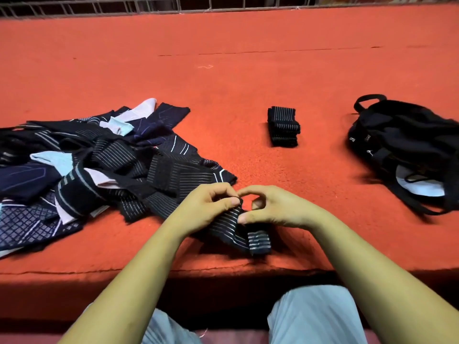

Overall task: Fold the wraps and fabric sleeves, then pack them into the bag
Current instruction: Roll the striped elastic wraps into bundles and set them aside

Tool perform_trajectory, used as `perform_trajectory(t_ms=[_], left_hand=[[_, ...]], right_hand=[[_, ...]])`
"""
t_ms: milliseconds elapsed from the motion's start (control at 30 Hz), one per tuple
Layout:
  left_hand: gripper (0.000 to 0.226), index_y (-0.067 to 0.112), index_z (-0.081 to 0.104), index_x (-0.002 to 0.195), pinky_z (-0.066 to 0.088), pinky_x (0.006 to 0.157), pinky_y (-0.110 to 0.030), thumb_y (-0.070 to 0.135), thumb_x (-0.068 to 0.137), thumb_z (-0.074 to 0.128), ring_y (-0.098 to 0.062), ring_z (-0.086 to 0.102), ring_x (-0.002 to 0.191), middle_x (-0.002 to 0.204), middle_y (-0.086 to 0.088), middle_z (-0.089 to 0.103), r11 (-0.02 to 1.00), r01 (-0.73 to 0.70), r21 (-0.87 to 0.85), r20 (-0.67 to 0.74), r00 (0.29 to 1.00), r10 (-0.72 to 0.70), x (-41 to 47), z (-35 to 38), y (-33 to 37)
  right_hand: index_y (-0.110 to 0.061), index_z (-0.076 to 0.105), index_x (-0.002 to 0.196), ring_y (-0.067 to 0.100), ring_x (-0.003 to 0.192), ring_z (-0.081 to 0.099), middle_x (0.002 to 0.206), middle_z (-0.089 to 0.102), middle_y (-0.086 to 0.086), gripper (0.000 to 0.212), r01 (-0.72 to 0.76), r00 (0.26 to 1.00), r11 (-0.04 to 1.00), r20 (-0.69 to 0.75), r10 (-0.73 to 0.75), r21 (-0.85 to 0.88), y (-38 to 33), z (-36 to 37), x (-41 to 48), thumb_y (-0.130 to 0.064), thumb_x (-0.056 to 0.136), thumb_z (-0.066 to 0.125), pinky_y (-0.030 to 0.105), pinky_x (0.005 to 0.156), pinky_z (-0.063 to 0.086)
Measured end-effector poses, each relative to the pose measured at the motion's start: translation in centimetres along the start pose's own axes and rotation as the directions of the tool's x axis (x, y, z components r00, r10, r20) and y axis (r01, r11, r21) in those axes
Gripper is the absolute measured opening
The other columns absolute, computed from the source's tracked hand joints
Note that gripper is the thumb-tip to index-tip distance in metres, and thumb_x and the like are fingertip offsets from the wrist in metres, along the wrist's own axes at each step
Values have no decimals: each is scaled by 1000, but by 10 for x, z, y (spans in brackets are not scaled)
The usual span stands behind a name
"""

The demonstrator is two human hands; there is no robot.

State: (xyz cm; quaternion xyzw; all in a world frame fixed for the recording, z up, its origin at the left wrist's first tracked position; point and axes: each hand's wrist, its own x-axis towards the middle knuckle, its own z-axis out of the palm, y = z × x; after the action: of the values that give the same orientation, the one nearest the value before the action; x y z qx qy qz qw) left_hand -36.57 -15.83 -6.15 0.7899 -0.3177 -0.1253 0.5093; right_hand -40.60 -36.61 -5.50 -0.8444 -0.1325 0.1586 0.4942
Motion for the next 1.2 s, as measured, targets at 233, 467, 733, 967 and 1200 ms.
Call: perform_trajectory(t_ms=[233,467,733,967,1200], left_hand=[[14,16,68,81,39,63,-19,26,90,72,1,50,67,69,12,61,994,-7,112,-24,1000,10,8,-4,-2],[41,32,52,75,36,83,-34,73,78,50,4,52,81,82,22,57,843,41,537,130,983,-130,1,-26,-56],[42,24,64,82,47,85,-37,66,75,60,-8,59,86,85,5,62,919,135,370,16,988,-151,-1,-32,-75],[56,20,60,123,37,102,-13,33,74,83,2,56,117,123,10,63,989,-48,136,115,993,33,18,-13,-9],[34,11,60,115,44,74,-17,4,85,74,-6,54,69,70,4,58,977,55,-206,164,986,-21,18,14,6]], right_hand=[[-10,66,72,1,58,44,62,51,-13,22,6,999,993,-52,0,115,-6,-1,-2,-20,91,70,16,55,33],[-17,59,60,7,52,38,55,46,-10,32,-103,995,988,-24,101,-117,-6,-39,-9,-19,89,71,23,50,29],[1,59,70,20,64,43,65,51,7,31,-89,993,992,-67,95,93,6,-70,-37,-24,81,75,30,55,30],[-12,69,75,14,69,55,72,64,1,20,-60,991,996,114,66,-60,-29,-66,-36,-29,77,80,32,64,41],[-3,66,98,25,76,56,90,63,27,22,28,998,1000,64,-28,-4,-40,-64,-27,-10,81,79,41,68,45]])
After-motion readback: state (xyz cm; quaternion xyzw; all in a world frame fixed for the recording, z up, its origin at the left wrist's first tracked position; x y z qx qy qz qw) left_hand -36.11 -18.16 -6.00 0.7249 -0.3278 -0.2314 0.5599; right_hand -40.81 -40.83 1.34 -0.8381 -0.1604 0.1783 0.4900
